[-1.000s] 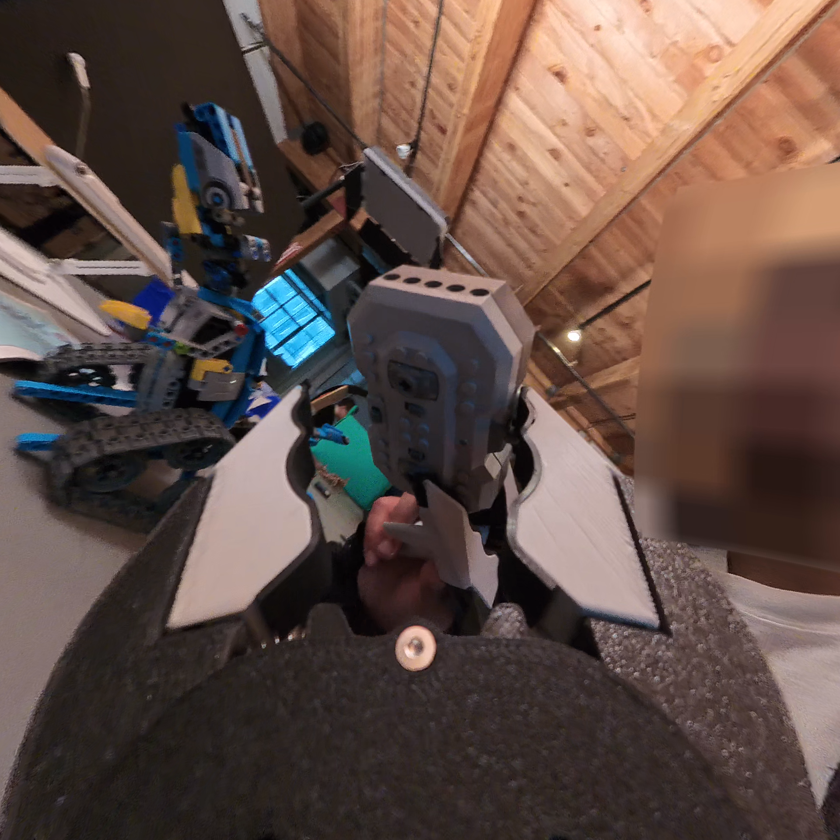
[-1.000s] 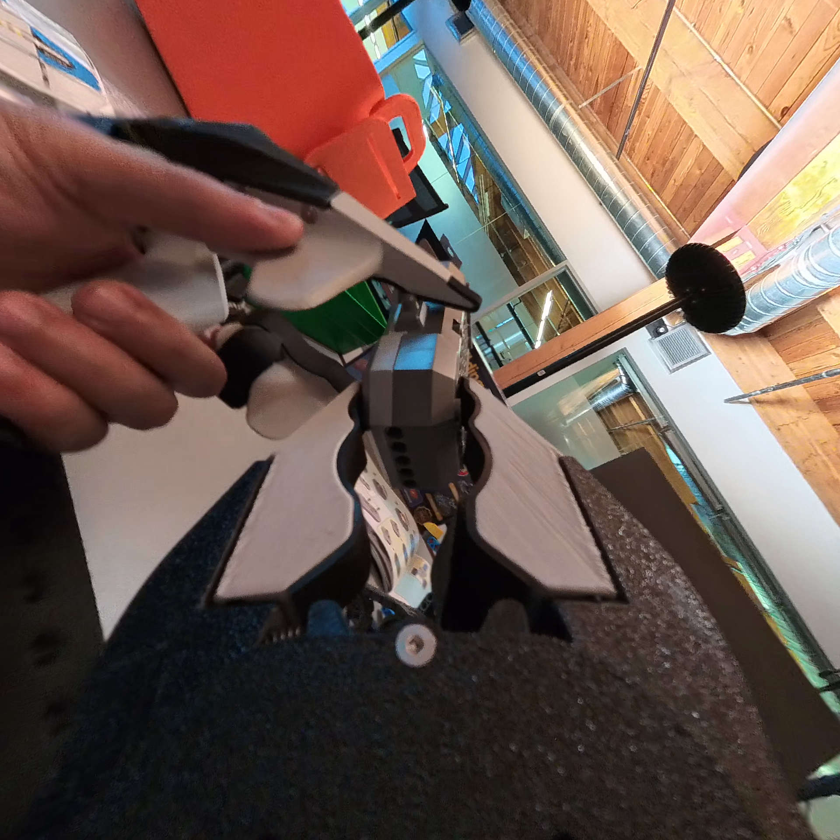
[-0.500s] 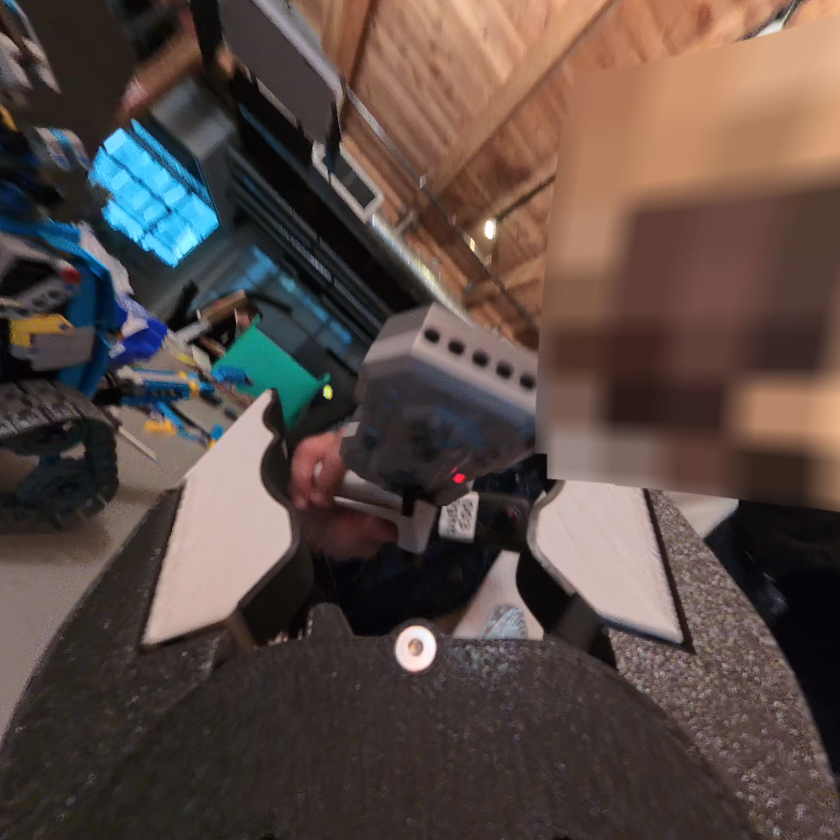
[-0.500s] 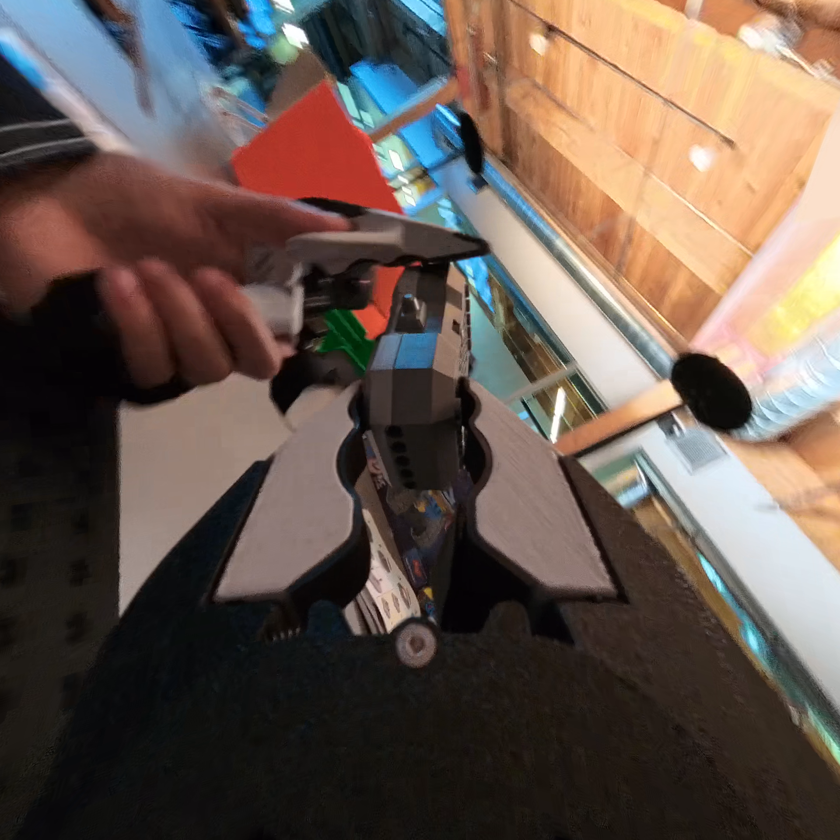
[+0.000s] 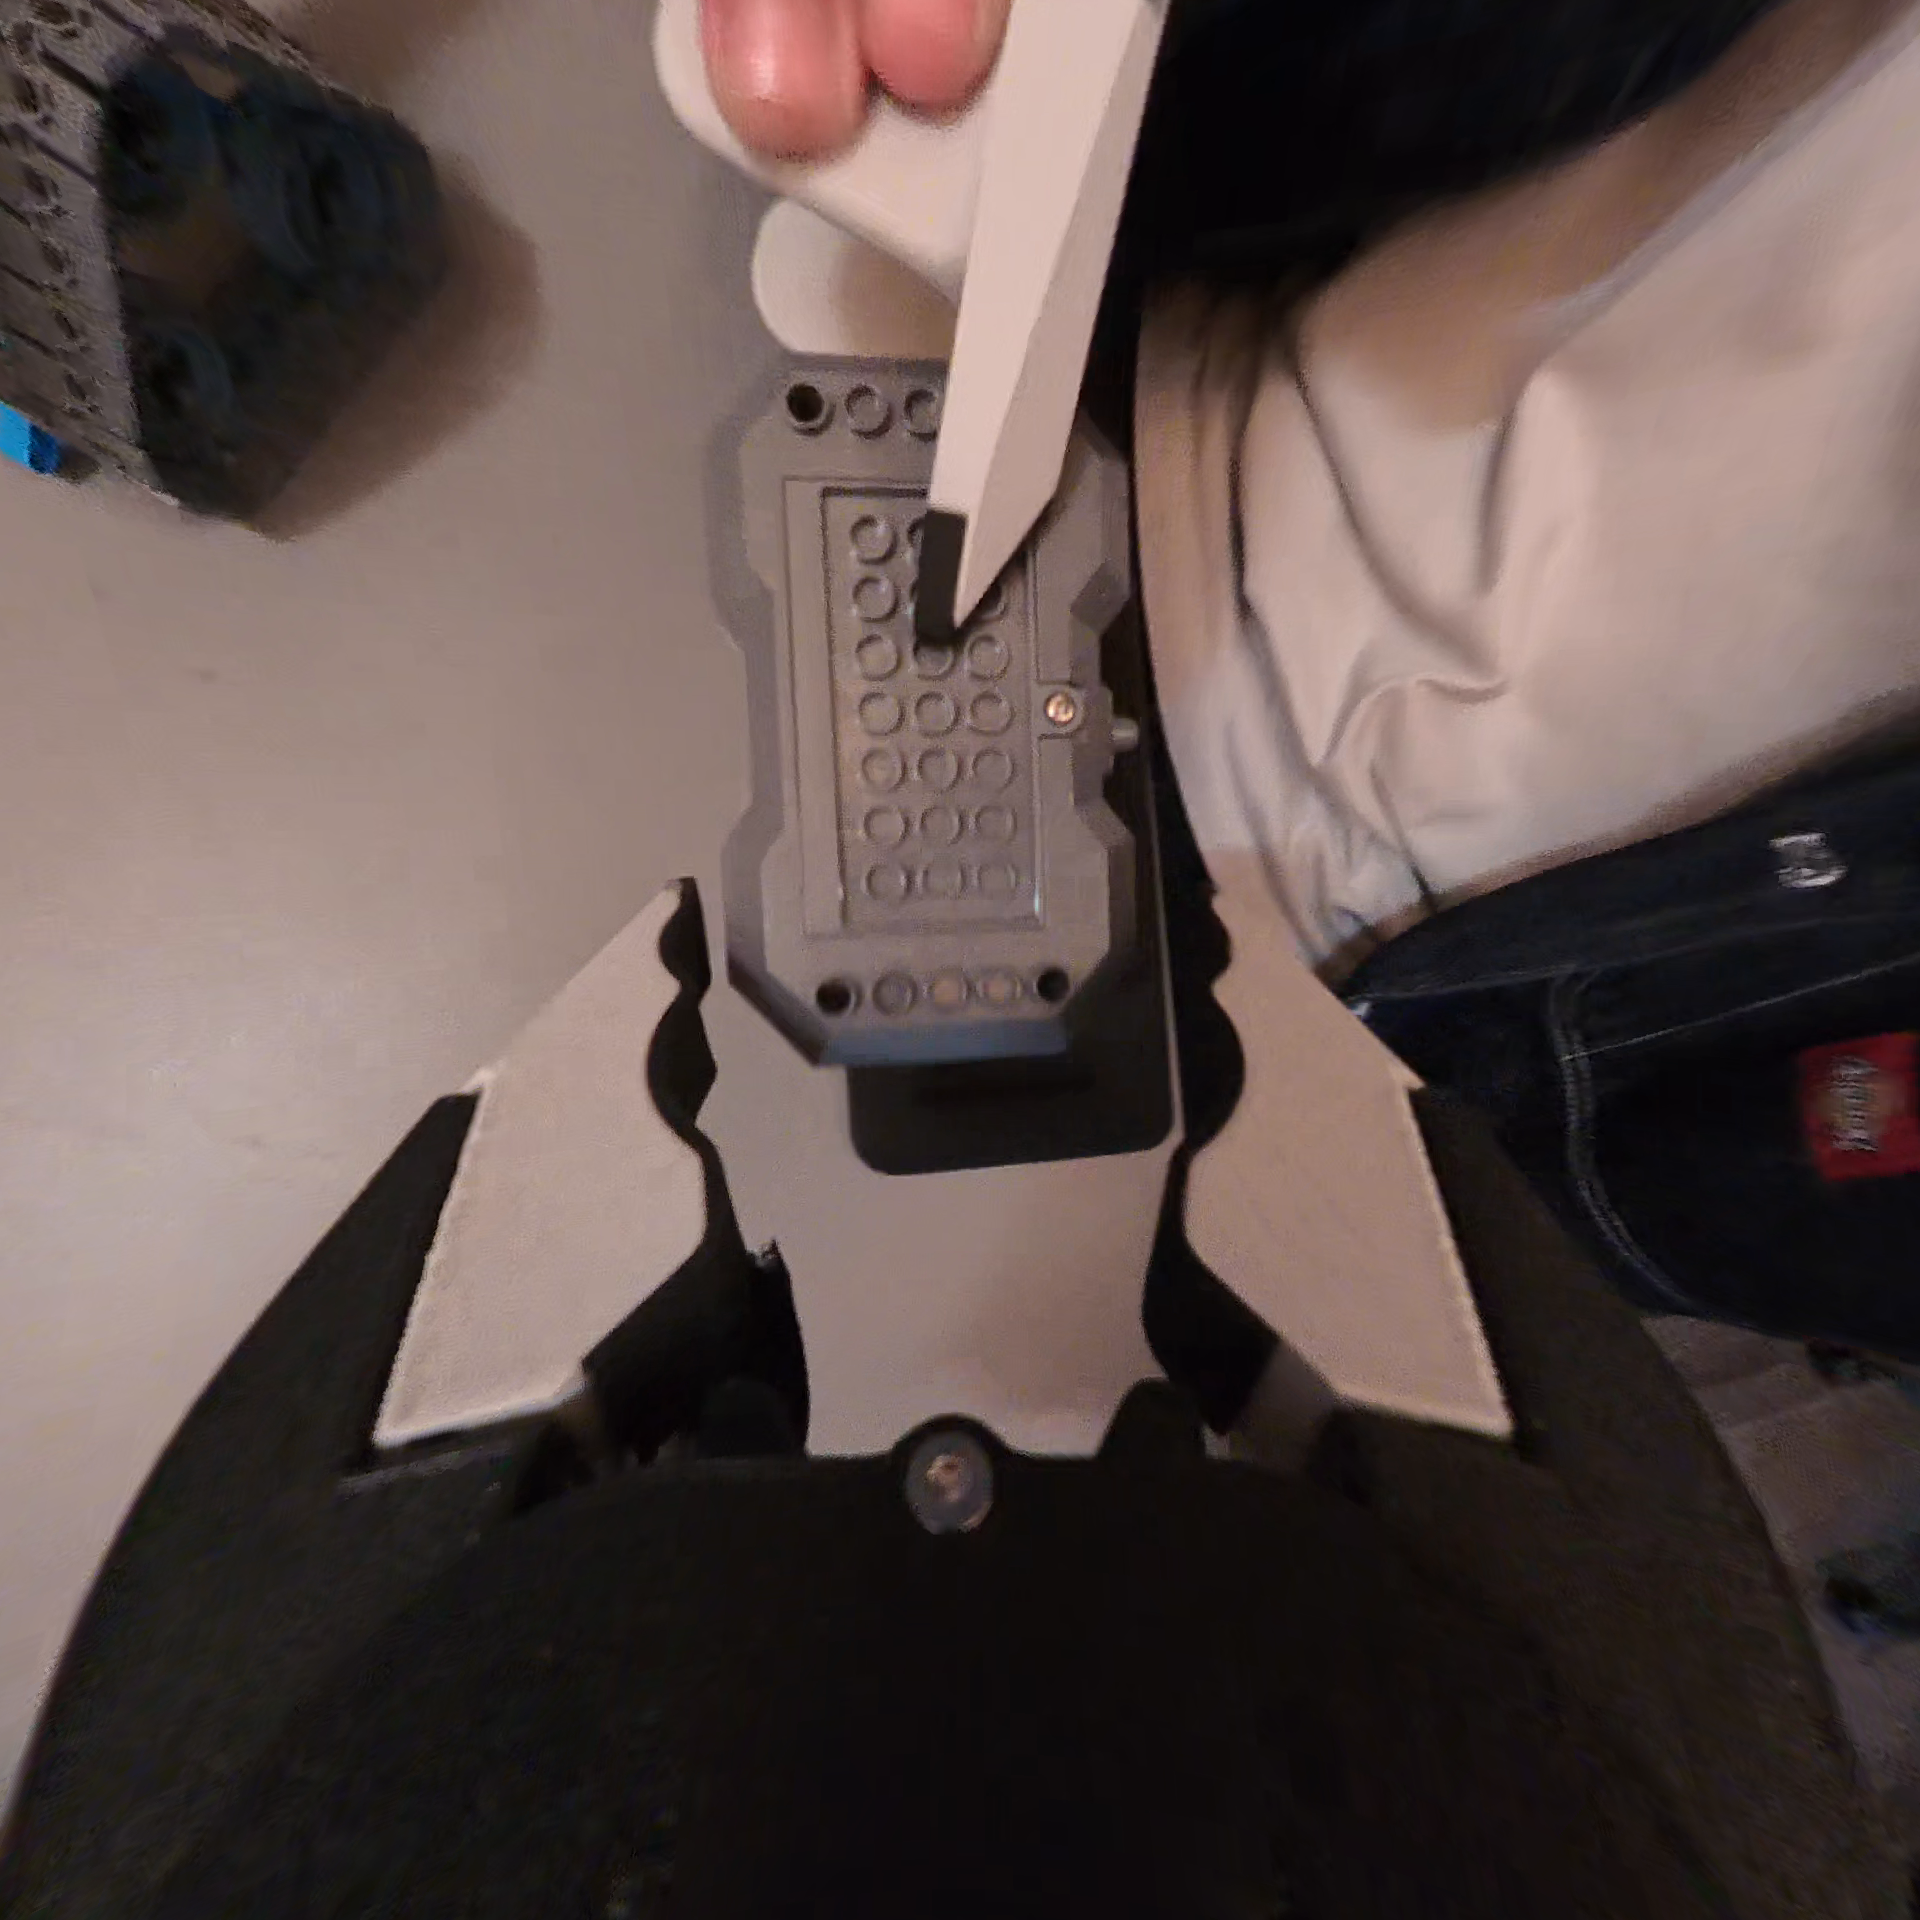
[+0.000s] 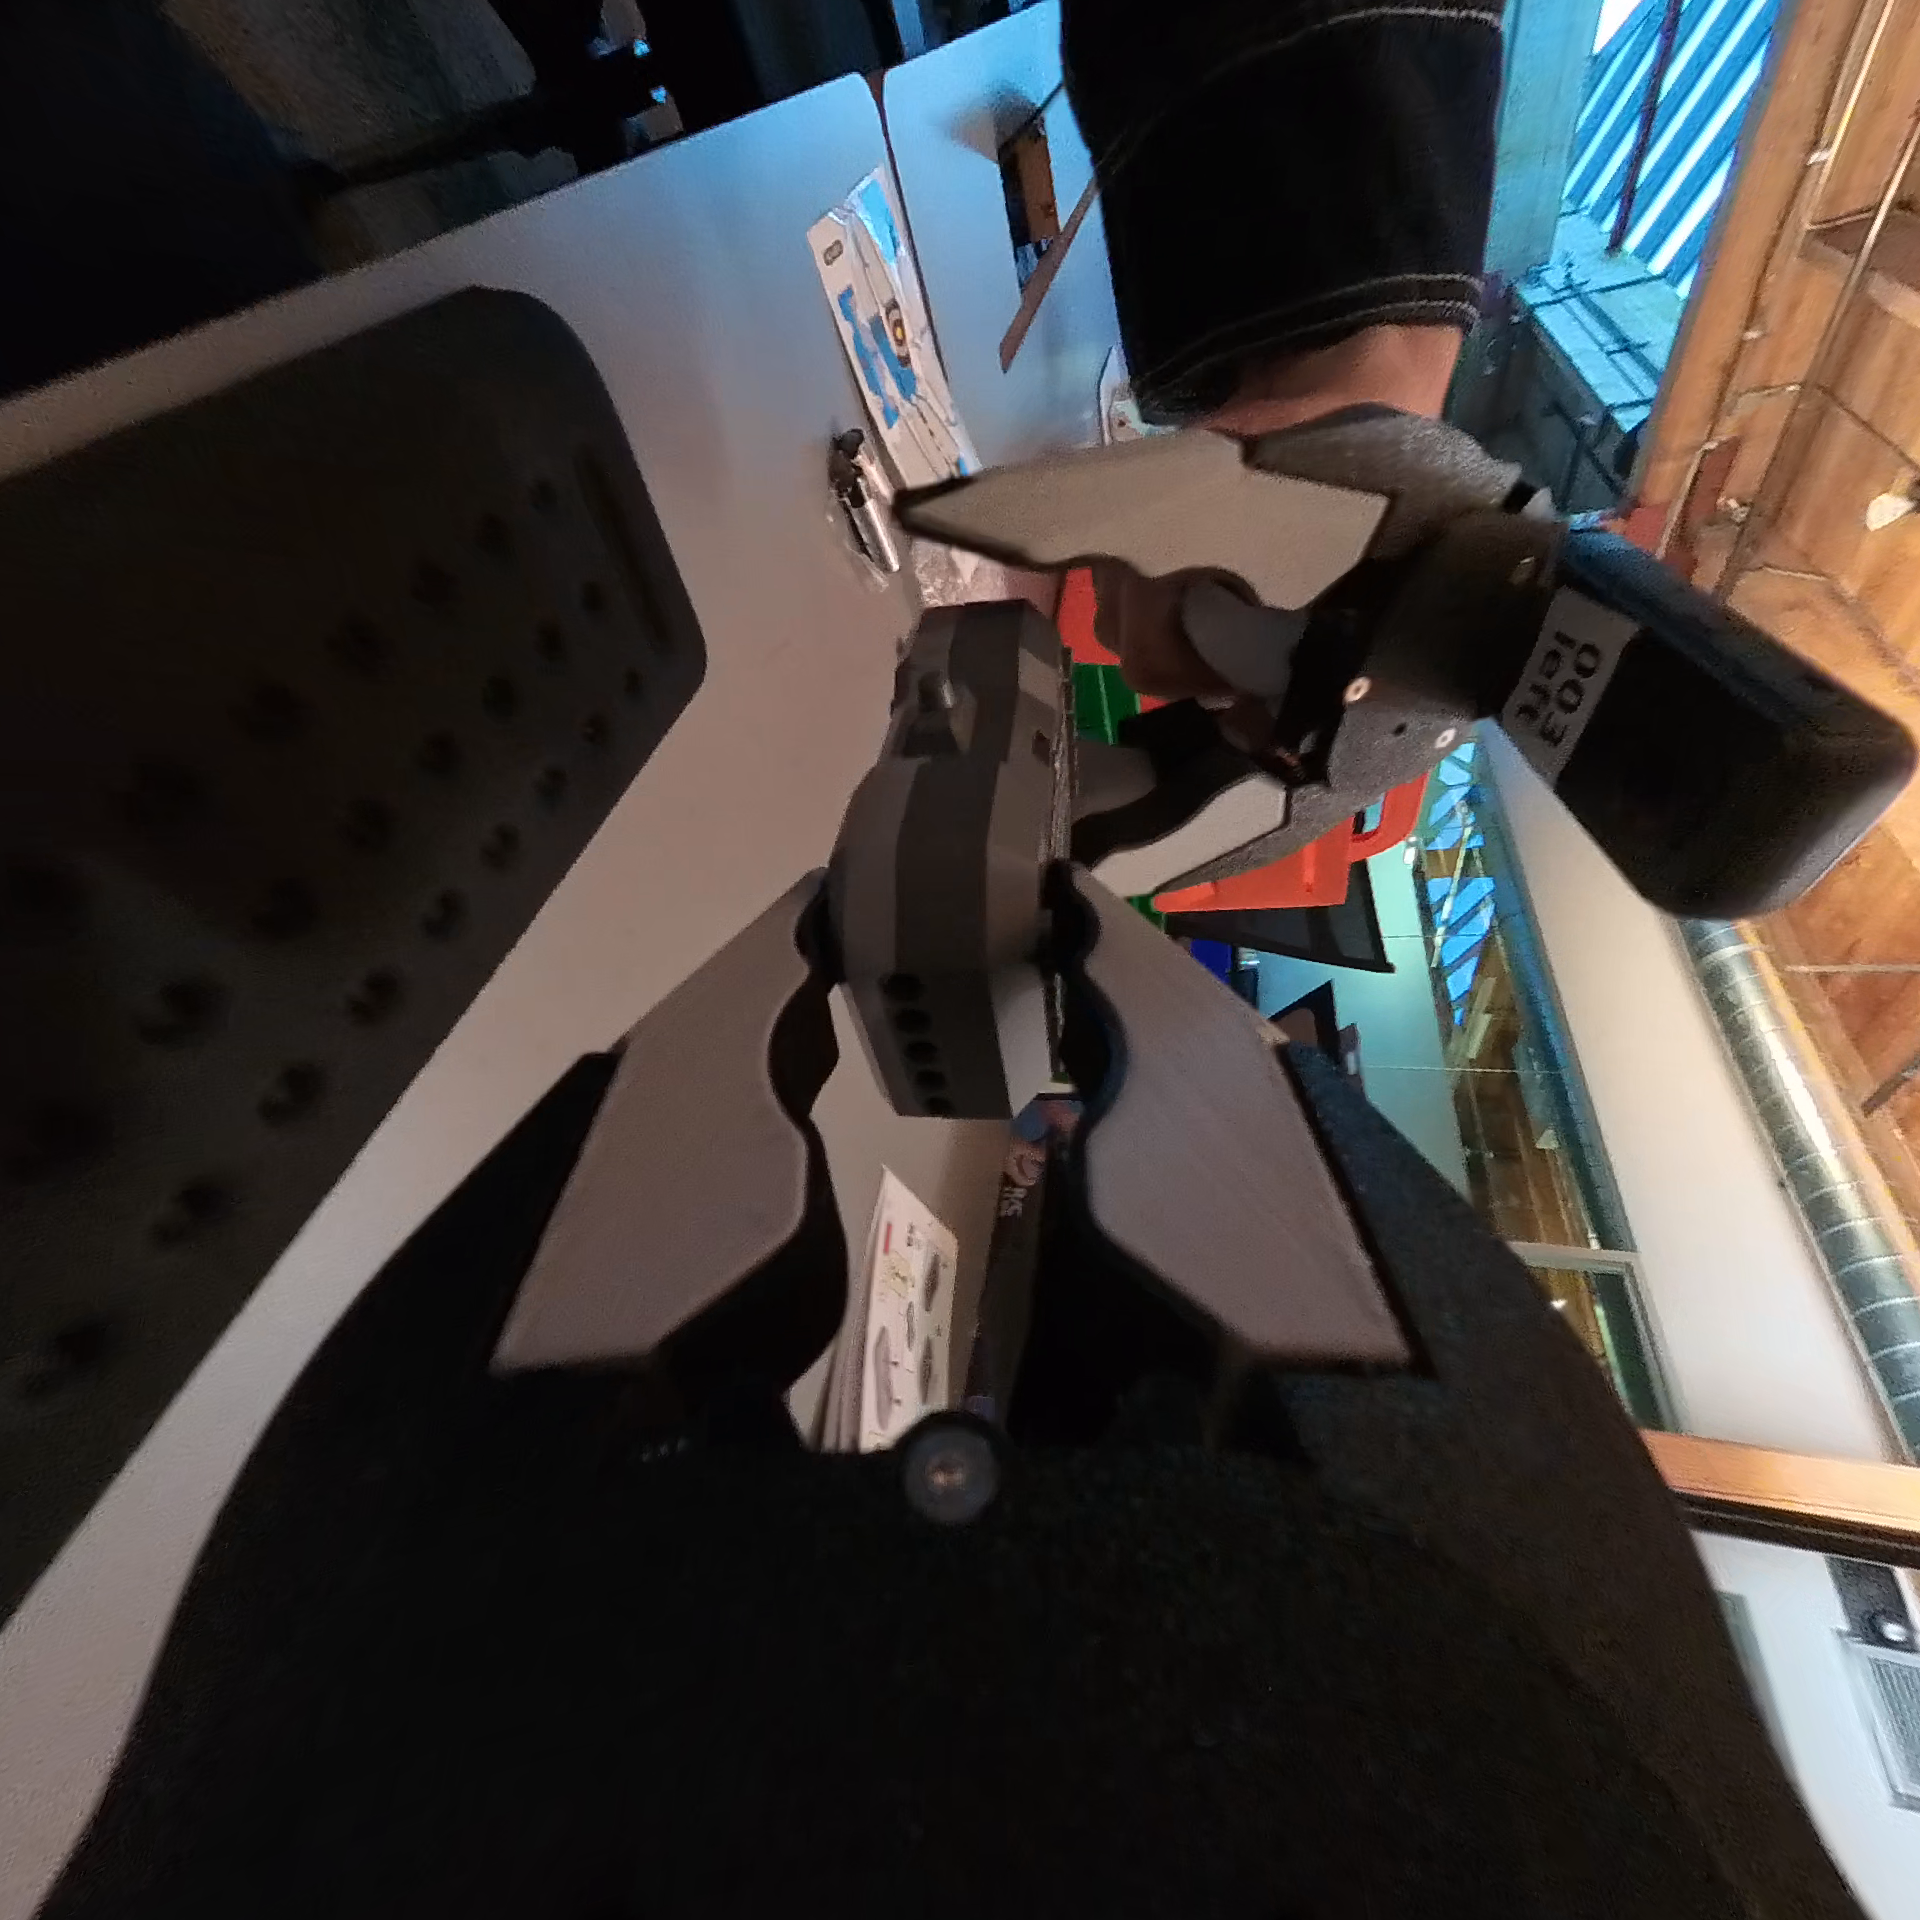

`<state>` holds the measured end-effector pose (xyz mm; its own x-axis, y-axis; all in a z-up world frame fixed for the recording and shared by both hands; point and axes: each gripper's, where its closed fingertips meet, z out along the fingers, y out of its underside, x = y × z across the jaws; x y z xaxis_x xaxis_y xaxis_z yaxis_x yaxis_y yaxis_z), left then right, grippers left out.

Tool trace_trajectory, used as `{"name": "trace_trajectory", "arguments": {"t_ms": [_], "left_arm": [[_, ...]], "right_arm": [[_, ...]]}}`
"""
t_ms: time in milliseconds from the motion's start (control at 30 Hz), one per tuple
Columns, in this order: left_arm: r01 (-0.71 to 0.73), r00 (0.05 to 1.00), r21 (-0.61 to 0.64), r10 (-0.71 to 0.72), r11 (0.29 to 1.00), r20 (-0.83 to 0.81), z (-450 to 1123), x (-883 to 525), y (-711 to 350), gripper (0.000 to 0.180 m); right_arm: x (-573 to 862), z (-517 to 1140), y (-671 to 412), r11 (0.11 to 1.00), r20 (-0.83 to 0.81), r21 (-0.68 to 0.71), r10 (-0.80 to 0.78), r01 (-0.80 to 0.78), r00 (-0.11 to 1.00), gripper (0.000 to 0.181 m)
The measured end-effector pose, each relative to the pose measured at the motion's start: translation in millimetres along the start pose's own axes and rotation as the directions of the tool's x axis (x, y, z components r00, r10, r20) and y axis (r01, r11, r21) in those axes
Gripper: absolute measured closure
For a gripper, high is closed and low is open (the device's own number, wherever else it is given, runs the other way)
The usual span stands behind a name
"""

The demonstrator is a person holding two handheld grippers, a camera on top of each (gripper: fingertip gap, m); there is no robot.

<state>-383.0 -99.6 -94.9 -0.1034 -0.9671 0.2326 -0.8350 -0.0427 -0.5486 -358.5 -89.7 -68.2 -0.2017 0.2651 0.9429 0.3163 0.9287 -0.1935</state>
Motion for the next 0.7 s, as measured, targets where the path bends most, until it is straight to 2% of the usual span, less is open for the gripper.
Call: {"name": "trace_trajectory", "arguments": {"t_ms": [133, 233, 367, 433, 467, 500, 600, 633, 700], "left_arm": [[-0.029, 0.999, 0.043, 0.028, 0.999, 0.019, 7.0, -11.4, -1.4, 0.104], [0.011, 0.997, 0.098, -0.019, 0.995, 0.075, 8.1, -28.8, 1.9, 0.105], [0.052, 0.98, 0.125, -0.075, 0.991, 0.185, 15.8, -54.2, 11.0, 0.105], [0.048, 0.961, 0.125, -0.079, 0.991, 0.263, 18.2, -67.0, 15.8, 0.106], [0.04, 0.946, 0.122, -0.077, 0.992, 0.314, 17.1, -74.1, 17.7, 0.105], [0.031, 0.928, 0.119, -0.073, 0.992, 0.367, 14.1, -80.9, 19.3, 0.106], [-0.003, 0.9, 0.105, -0.043, 0.994, 0.435, 4.9, -85.2, 19.5, 0.105], [-0.022, 0.896, 0.079, -0.015, 0.997, 0.444, 3.3, -83.4, 19.4, 0.105], [-0.041, 0.897, -0.006, 0.039, 0.999, 0.44, 3.5, -78.6, 21.5, 0.105]], "right_arm": [[-1.6, 4.5, 7.5, 1.0, -0.002, 0.006, -0.013, 0.013, 1.0, 0.142], [-6.0, 12.4, 26.4, 0.999, -0.055, -0.044, -0.005, 0.002, 0.998, 0.141], [-19.7, 22.8, 57.2, 0.972, -0.071, -0.202, 0.112, -0.124, 0.991, 0.136], [-26.1, 21.2, 66.5, 0.941, -0.061, -0.233, 0.239, -0.247, 0.969, 0.134], [-27.8, 19.3, 68.0, 0.916, -0.049, -0.224, 0.33, -0.332, 0.943, 0.131], [-28.7, 16.9, 69.0, 0.874, -0.031, -0.212, 0.441, -0.437, 0.897, 0.12], [-20.3, 11.8, 75.6, 0.643, 0.01, -0.164, 0.759, -0.748, 0.651, 0.088], [-18.3, 11.8, 77.3, 0.57, 0.039, -0.159, 0.82, -0.806, 0.571, 0.083], [-15.5, 16.4, 77.3, 0.503, 0.096, -0.169, 0.864, -0.847, 0.494, 0.078]]}}
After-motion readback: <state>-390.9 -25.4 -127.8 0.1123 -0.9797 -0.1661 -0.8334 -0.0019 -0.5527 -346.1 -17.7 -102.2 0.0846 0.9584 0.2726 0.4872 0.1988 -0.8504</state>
